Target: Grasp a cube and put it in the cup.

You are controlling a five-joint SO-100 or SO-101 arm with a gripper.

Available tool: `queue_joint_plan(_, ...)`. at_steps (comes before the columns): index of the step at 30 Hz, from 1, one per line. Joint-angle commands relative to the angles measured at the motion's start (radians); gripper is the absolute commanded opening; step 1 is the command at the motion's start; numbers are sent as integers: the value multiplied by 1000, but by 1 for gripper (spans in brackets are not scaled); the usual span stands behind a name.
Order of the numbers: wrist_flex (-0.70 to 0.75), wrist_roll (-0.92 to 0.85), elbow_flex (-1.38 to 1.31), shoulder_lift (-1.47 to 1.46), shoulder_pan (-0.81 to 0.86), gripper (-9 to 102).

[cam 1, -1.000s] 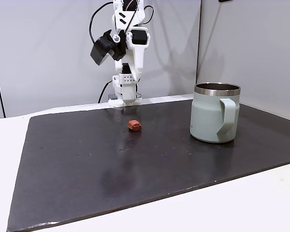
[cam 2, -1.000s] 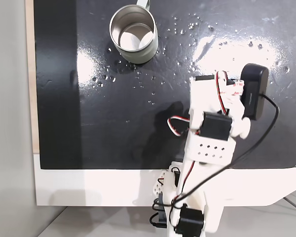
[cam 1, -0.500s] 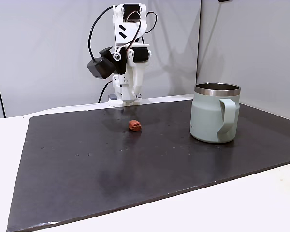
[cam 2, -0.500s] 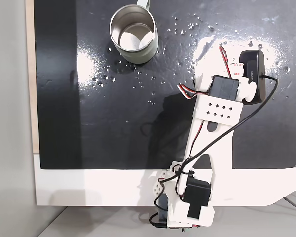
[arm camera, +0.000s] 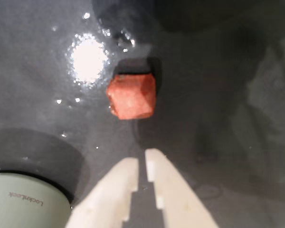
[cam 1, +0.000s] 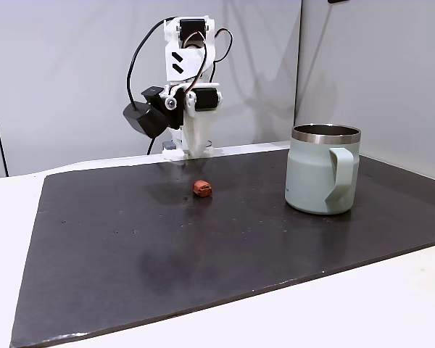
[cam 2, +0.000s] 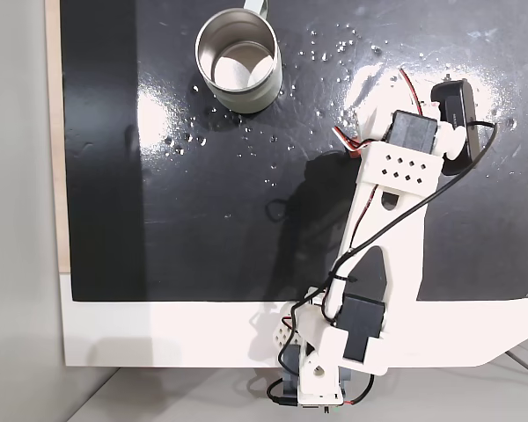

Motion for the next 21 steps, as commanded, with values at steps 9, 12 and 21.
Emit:
queue_joint_plan(9,35,-15,-67,-34,-2,22)
queue_joint_plan(12,41,-18,-69,-32,0,23)
queue_joint_plan(21,32,-35,-69,-72,14,24)
